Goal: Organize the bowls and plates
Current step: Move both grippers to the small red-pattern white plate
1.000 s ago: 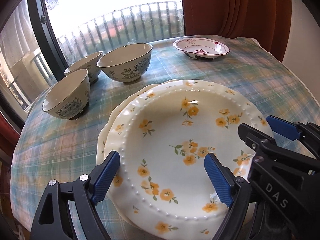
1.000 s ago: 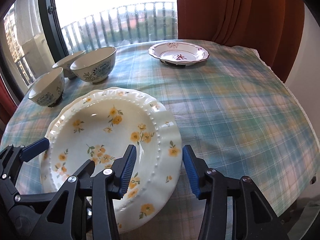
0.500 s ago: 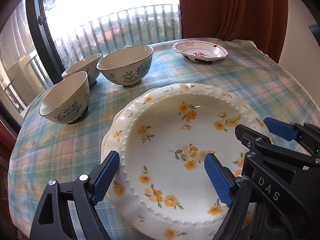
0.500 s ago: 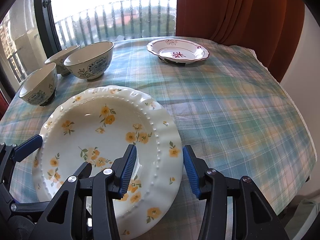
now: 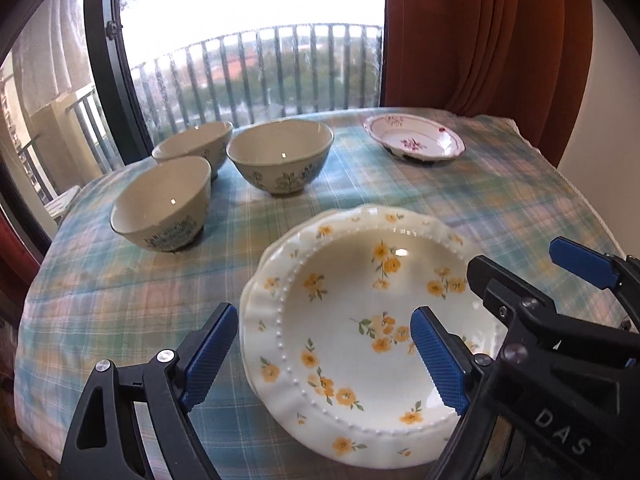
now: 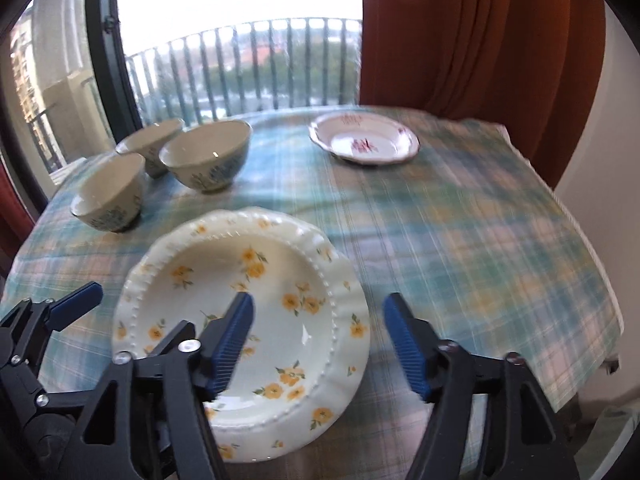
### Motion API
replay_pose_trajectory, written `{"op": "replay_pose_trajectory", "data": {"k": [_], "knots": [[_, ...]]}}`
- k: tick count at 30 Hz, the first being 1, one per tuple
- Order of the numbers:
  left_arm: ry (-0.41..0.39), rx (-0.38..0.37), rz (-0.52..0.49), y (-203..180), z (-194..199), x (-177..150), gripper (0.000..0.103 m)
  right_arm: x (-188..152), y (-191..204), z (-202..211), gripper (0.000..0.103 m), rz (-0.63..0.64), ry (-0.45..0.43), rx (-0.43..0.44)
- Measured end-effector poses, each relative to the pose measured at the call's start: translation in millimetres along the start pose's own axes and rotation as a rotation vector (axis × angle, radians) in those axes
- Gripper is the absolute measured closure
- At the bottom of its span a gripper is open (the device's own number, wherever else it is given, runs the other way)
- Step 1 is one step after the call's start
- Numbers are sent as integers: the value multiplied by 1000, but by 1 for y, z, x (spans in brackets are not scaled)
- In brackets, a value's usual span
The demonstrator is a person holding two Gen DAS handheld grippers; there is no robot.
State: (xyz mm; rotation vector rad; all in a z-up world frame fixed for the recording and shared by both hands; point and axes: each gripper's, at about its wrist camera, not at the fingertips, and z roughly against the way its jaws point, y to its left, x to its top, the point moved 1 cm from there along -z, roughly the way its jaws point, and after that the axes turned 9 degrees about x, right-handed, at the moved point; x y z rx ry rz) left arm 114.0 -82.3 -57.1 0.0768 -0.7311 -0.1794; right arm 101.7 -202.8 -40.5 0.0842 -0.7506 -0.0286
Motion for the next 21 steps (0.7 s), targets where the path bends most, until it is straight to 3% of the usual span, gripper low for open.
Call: {"op": "replay_pose_trajectory", "data": {"k": [14, 21], "knots": [[-100, 43, -2, -7, 3, 71, 9, 69, -11, 8, 21, 23, -100, 17], [-139, 13, 2, -25, -6, 120, 9, 114, -33, 1, 21, -3, -134, 29]]}}
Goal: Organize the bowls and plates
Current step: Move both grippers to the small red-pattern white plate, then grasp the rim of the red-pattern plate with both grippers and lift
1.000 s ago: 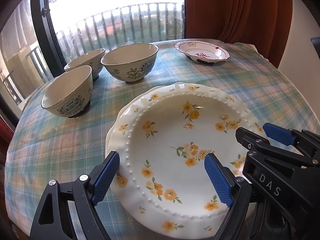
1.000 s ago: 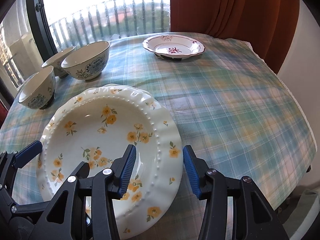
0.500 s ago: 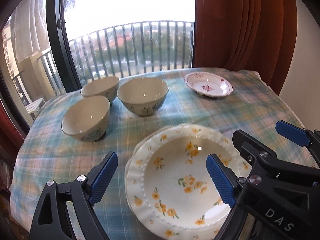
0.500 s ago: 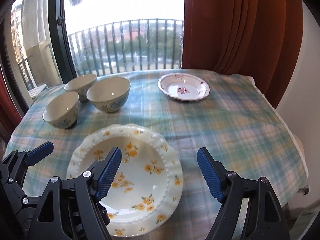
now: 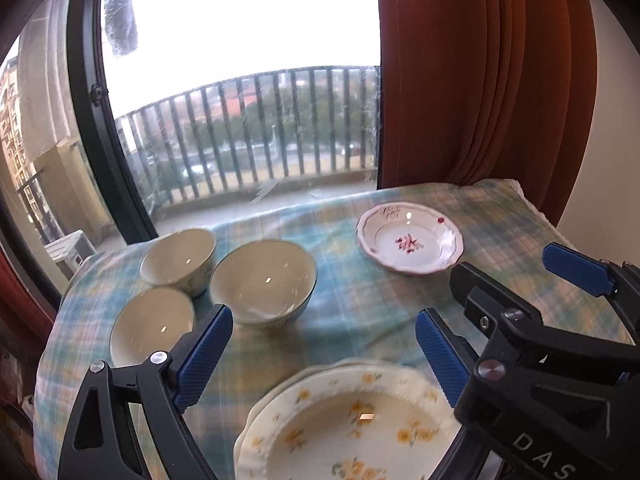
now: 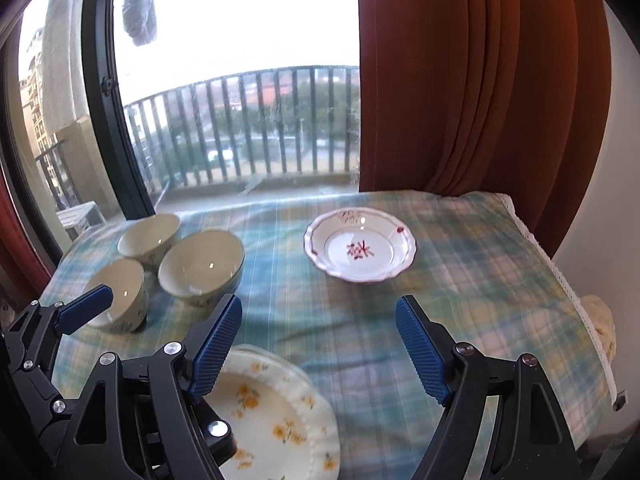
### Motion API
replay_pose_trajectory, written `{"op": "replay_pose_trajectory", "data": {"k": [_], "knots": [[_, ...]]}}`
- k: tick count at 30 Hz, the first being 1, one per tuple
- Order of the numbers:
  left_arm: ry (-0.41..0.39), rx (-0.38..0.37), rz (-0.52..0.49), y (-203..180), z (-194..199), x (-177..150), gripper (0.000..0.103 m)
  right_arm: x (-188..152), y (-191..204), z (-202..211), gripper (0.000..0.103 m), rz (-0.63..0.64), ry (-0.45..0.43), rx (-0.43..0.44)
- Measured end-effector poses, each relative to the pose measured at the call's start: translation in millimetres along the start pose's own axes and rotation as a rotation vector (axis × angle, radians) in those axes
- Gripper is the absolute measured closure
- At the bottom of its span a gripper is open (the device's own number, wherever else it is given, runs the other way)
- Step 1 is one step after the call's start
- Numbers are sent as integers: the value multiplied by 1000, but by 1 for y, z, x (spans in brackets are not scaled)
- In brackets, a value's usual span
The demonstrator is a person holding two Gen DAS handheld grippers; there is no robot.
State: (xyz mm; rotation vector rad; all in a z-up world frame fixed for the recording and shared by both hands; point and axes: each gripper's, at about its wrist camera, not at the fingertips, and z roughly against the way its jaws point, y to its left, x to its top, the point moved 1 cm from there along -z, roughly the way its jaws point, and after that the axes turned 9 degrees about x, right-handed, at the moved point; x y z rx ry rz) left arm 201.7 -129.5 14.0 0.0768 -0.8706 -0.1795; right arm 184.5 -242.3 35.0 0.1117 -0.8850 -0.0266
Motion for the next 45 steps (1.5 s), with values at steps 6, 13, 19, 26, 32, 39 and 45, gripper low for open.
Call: {"op": "replay_pose_trajectory", "data": {"k": [6, 13, 19, 26, 32, 39, 45], "knots": [[-7, 12, 8, -19, -22, 33, 8, 35, -27, -20, 21, -23, -8, -4], [42, 1, 23, -46, -69, 61, 9, 67, -56, -63, 21, 2, 41, -43], [84, 2, 2, -69, -110, 78, 11, 81, -89, -102, 21, -32, 77, -26], [115, 53, -24, -88, -157, 82, 18, 84, -118, -151, 21, -23, 107, -52], [198, 69, -44, -96, -195, 66, 25, 62, -148, -186, 21, -83, 177, -42], [293, 54, -34, -101, -221, 45, 29, 37, -161, -219, 35, -101, 241, -49], [347, 7, -23, -102, -230, 42, 45, 26, -170, -237, 49, -153, 275, -42]]}}
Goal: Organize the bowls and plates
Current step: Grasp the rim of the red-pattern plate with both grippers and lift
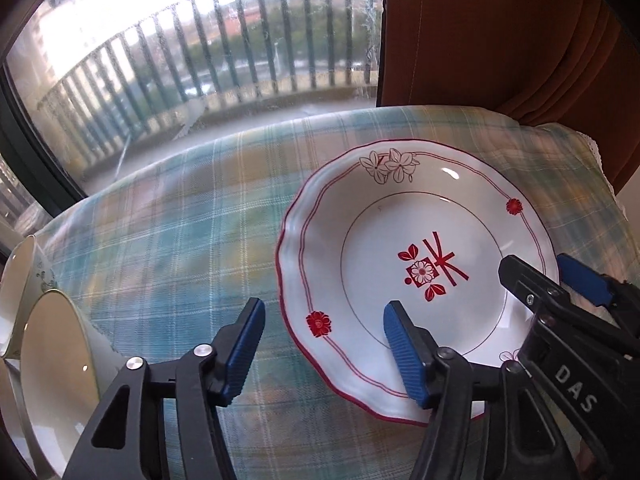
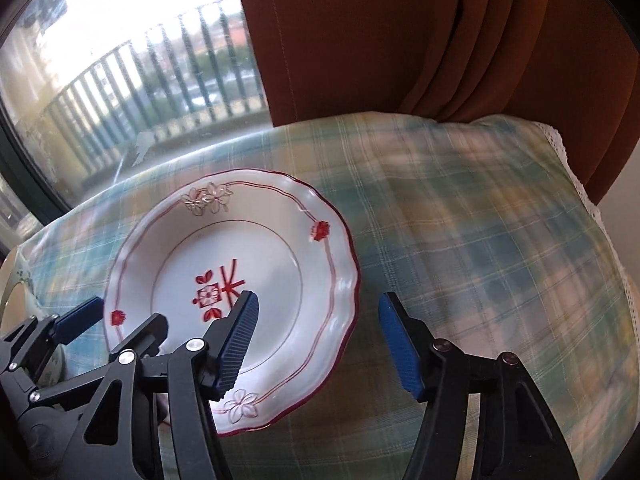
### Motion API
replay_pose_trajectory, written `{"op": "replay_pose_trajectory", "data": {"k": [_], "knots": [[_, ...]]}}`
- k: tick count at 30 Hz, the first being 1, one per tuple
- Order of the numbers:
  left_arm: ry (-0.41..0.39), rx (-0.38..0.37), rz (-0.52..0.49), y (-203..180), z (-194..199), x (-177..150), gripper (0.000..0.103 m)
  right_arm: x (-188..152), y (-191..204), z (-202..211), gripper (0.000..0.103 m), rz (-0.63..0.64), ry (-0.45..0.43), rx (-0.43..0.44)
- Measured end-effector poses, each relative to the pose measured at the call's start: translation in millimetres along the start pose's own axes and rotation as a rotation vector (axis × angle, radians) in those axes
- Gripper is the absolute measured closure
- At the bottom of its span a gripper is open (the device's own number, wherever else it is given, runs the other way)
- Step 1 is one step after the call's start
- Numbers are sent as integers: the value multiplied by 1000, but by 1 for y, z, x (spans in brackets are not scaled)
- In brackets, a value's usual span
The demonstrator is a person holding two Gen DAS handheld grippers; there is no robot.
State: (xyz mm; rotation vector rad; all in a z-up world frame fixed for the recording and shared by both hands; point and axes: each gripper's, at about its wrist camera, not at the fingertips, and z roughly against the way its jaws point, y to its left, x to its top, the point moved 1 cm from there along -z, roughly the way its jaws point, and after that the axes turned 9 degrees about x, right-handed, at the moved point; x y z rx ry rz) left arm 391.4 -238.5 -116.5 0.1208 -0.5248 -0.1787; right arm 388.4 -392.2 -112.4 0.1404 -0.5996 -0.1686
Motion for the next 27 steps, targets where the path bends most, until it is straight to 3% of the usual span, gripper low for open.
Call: {"op": "replay_pose_trajectory", "data": {"k": [3, 10, 19, 27], "knots": [[18, -24, 3, -3, -2, 2, 52, -5, 1, -11, 63, 12, 47, 14], [24, -5, -17, -5, 4, 0, 52, -13, 11, -6, 65, 49, 36, -32], [39, -19, -58, -5, 17, -16, 54, -29, 11, 12, 66, 30, 44, -19], [61, -18, -74, -2, 34, -43, 55, -63, 15, 37, 66, 6, 57, -19]]}}
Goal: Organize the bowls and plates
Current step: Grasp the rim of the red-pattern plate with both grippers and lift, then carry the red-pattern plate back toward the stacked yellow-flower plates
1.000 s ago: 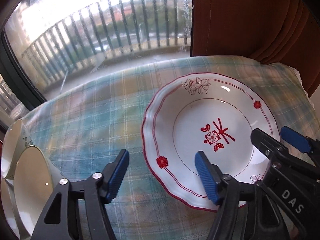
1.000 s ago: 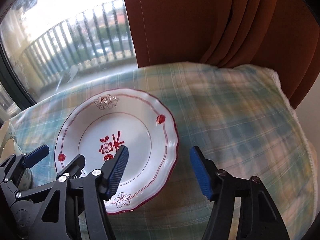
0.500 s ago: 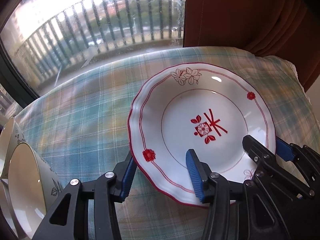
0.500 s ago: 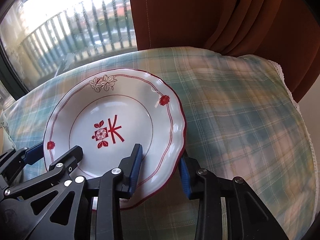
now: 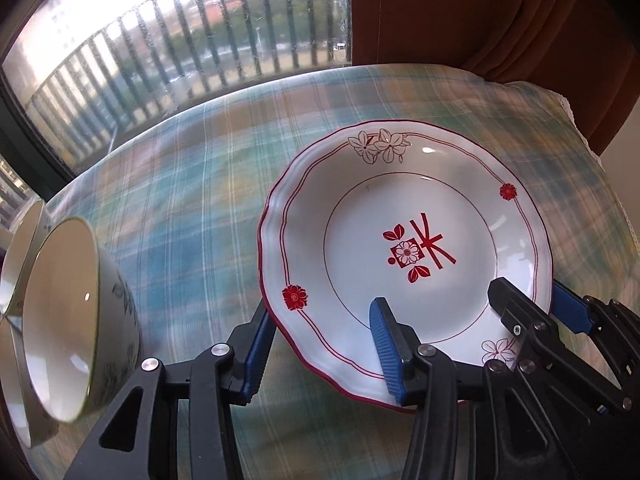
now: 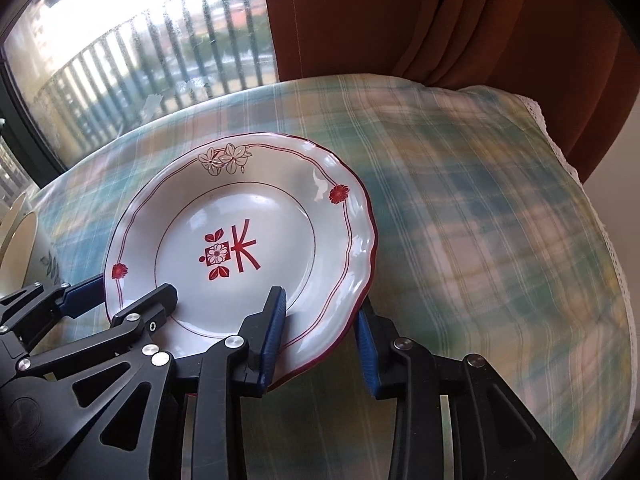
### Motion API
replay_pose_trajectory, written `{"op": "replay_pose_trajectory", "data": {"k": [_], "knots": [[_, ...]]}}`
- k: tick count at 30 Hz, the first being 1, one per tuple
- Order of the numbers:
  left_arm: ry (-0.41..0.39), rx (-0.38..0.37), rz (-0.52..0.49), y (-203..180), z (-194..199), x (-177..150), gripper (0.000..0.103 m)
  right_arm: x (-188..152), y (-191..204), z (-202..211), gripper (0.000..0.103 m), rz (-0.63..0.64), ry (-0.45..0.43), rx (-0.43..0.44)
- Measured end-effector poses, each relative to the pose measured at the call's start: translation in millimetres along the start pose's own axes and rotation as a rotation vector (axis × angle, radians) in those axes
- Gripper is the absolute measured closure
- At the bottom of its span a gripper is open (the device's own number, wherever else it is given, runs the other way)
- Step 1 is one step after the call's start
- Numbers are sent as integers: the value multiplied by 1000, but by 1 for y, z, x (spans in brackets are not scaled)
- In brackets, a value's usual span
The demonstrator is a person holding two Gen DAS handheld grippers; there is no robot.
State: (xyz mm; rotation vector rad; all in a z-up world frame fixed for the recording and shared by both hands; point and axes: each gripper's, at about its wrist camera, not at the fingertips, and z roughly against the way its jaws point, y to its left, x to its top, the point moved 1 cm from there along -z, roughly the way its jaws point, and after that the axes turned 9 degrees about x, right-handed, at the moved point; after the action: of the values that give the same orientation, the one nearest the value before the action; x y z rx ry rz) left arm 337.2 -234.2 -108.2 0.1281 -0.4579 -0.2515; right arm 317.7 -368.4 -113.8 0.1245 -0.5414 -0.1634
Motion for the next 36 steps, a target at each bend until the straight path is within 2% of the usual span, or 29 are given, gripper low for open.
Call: {"op": "replay_pose_trajectory", "data": {"k": [7, 12, 16, 18, 21, 26, 31, 36], "knots": [[-4, -10, -22, 3, 13, -27, 54, -28, 4, 18, 66, -9, 9, 14], [9, -29, -1, 6, 10, -28, 53, -33, 6, 22, 66, -5, 11, 28], [-10, 2, -26, 0, 8, -23, 49, -23, -2, 11, 64, 2, 29, 16], [-9, 1, -19, 2, 5, -17, 47, -15, -5, 7, 64, 21, 14, -23], [-17, 19, -13, 4, -1, -6, 47, -3, -10, -3, 63, 16, 27, -18], [-40, 12, -14, 5, -7, 3, 46, 14, -15, -16, 52, 15, 19, -14], [-58, 22, -17, 1, -7, 4, 46, 24, -9, -24, 52, 40, 19, 8], [-55, 27, -19, 1, -6, 3, 46, 24, -5, -23, 56, 56, 12, -22]]}}
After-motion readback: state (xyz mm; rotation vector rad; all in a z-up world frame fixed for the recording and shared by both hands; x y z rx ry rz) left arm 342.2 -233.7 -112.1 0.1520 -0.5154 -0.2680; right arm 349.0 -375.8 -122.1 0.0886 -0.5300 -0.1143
